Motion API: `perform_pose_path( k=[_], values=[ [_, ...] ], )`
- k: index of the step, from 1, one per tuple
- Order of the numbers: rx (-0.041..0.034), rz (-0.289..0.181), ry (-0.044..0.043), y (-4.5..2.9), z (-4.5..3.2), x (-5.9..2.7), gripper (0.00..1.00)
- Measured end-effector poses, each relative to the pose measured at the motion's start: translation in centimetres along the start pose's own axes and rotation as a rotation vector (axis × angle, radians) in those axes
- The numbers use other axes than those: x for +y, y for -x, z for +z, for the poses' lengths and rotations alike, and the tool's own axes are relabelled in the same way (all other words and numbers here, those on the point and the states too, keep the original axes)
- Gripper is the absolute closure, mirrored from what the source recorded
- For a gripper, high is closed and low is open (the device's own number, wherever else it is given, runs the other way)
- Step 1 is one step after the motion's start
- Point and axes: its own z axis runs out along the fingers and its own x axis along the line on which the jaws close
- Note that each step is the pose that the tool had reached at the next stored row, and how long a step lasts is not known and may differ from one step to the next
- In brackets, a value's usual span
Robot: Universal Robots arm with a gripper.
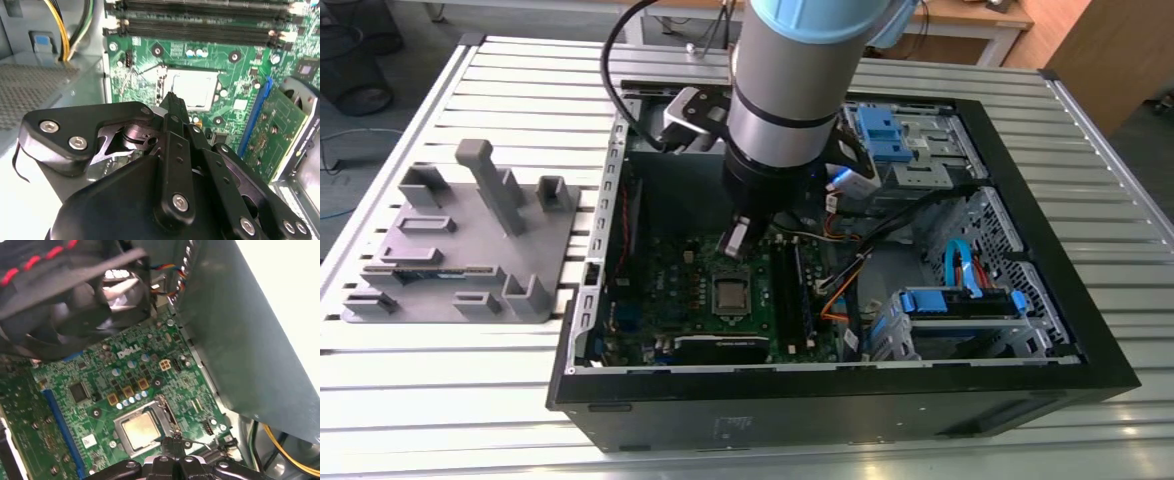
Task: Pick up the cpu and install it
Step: 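Close the cpu cover, then install the first cpu locking lever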
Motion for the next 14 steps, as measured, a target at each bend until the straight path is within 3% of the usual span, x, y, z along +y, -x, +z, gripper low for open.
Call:
perform_pose_path(
  k=[4,14],
  values=[
    [-0.0006,0.000,-0.0014,-0.62,-0.01,-0.02,0.89],
    [-0.0031,0.000,-0.0013,-0.67,-0.08,0.00,0.89]
  ],
)
